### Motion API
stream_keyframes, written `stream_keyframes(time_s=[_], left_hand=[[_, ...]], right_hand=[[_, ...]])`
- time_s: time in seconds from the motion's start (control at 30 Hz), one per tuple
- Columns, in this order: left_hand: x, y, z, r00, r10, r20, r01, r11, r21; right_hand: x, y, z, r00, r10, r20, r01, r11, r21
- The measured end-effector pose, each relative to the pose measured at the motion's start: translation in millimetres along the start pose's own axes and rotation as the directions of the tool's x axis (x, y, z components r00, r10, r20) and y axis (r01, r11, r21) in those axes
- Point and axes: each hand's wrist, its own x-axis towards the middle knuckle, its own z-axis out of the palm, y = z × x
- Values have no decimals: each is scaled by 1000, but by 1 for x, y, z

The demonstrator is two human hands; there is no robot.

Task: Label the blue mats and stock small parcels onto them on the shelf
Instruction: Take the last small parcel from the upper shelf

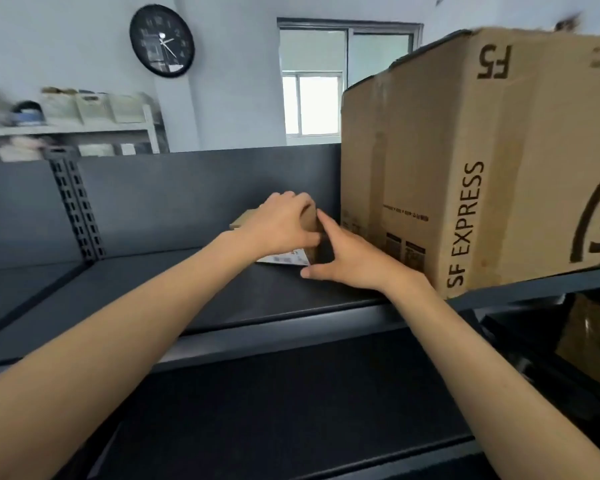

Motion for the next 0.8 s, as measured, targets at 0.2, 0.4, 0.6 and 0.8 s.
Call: stream_keyframes(time_s=[0.2, 0.4, 0.6, 0.8], left_hand=[[-70, -18, -30, 966, -128, -226, 64, 960, -272], [-145, -49, -59, 960, -205, -192, 147, 949, -278], [-244, -72, -90, 949, -144, -280, 92, 977, -193], [-392, -120, -130, 907, -84, -412, 28, 990, -142]], right_hand=[[18, -45, 23, 977, -144, -157, 149, 989, 19], [8, -109, 60, 922, -360, -142, 325, 920, -219], [-29, -180, 122, 899, -402, -175, 368, 909, -196], [-79, -286, 223, 855, -490, -169, 475, 871, -124]])
